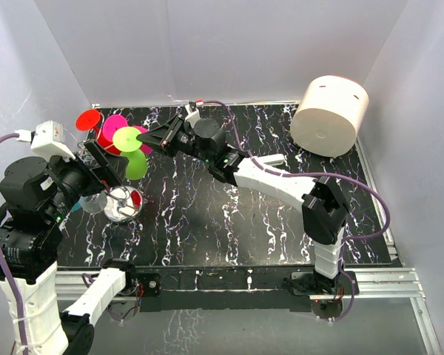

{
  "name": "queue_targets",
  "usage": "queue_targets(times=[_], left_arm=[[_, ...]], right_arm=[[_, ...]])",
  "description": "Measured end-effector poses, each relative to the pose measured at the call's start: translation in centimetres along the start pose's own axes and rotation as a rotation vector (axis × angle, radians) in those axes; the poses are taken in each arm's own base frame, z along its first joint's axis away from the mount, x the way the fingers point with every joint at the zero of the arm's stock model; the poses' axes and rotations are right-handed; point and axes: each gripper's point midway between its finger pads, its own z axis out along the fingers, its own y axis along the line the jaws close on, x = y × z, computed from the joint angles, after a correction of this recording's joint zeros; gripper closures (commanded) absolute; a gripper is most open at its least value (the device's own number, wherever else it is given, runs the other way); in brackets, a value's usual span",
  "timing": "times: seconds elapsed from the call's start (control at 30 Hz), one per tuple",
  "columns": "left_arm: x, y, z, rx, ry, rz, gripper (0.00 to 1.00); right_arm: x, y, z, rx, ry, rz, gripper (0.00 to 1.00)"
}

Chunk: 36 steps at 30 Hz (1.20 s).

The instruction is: Take the wine glass off the wine glass rack

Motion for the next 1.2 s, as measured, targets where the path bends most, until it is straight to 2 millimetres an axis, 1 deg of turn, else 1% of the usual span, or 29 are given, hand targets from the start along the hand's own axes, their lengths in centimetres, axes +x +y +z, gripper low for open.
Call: queue_targets(times=[0.17, 0.4, 0.43, 0.47, 0.5, 0.6, 0.67, 0.73, 0.83, 0.87, 0.97, 1.03, 1.07, 1.13, 1.17, 1.2], left_arm=[[0.0, 0.0, 0.0, 0.000, 0.000, 0.000, 0.01], [0.0, -0.1, 0.0, 0.005, 0.002, 0.000, 0.01], [0.0, -0.1, 0.0, 0.005, 0.002, 0.000, 0.01], [0.0, -0.1, 0.0, 0.007, 0.003, 0.000, 0.01], [0.1, -0.2, 0.0, 0.010, 0.004, 0.000, 0.01], [0.1, -0.4, 0.1, 0.021, 0.010, 0.000, 0.01], [0.1, -0.6, 0.3, 0.034, 0.017, 0.000, 0.01], [0.2, -1.0, 0.7, 0.052, 0.030, -0.003, 0.01], [0.1, -2.0, 1.5, 0.097, 0.051, -0.012, 0.01], [0.0, -2.4, 1.9, 0.118, 0.060, -0.017, 0.01], [0.0, -4.1, 3.2, 0.202, 0.094, -0.042, 0.01], [0.4, -5.6, 4.4, 0.289, 0.134, -0.071, 0.01], [0.7, -6.1, 5.0, 0.320, 0.153, -0.087, 0.01], [1.6, -7.3, 6.4, 0.397, 0.205, -0.139, 0.01], [2.1, -7.8, 7.2, 0.432, 0.227, -0.170, 0.01], [2.6, -8.1, 8.0, 0.459, 0.246, -0.200, 0.01]], right_arm=[[0.1, -0.1, -0.7, 0.005, 0.005, -0.001, 1.00], [1.2, -0.3, -2.7, 0.016, 0.049, -0.007, 1.00], [1.4, -0.2, -3.2, 0.017, 0.053, -0.012, 1.00], [1.7, -0.6, -3.8, 0.031, 0.063, -0.014, 1.00], [1.7, -0.1, -4.3, 0.023, 0.063, -0.021, 1.00], [1.8, 0.5, -5.8, 0.014, 0.068, -0.057, 1.00], [1.7, 0.5, -6.8, 0.015, 0.077, -0.092, 1.00], [1.3, 0.1, -7.9, 0.020, 0.084, -0.127, 1.00], [-0.4, -2.3, -10.1, 0.056, 0.095, -0.174, 1.00], [-1.3, -3.6, -10.8, 0.072, 0.099, -0.188, 1.00], [-4.0, -8.1, -13.3, 0.144, 0.111, -0.221, 1.00], [-5.7, -11.1, -15.1, 0.199, 0.115, -0.243, 1.00], [-6.3, -12.2, -15.9, 0.224, 0.117, -0.260, 1.00], [-7.0, -13.6, -17.2, 0.266, 0.129, -0.310, 1.00], [-7.0, -13.6, -17.7, 0.275, 0.136, -0.346, 1.00], [-7.0, -13.2, -18.2, 0.276, 0.141, -0.383, 1.00]])
